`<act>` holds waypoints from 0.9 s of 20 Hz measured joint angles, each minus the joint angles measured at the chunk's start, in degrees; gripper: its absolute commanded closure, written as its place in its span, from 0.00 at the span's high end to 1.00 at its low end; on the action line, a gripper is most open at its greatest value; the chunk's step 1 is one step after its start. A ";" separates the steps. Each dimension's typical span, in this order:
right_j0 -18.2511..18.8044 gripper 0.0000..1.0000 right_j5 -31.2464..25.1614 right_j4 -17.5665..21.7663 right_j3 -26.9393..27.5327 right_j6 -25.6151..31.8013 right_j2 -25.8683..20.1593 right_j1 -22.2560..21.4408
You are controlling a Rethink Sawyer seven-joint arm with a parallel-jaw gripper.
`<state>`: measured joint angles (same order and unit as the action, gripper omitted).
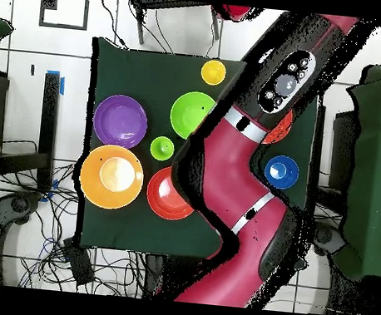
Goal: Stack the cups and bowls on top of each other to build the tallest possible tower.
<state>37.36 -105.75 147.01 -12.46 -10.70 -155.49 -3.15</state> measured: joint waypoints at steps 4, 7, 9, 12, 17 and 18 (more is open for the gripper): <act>0.00 0.00 0.00 -1.23 0.00 0.00 0.00 0.21; 0.00 0.00 0.00 -2.29 0.00 0.00 0.00 0.37; 0.00 0.00 0.00 -2.89 0.00 0.00 0.01 0.45; 0.00 0.00 0.00 -3.18 0.00 0.00 0.07 0.48; 0.00 0.00 0.00 -3.47 0.00 0.00 0.26 0.54; 0.00 0.00 0.00 -3.56 0.00 0.00 0.31 0.55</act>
<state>37.36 -105.75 143.45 -12.46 -10.70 -155.18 -2.60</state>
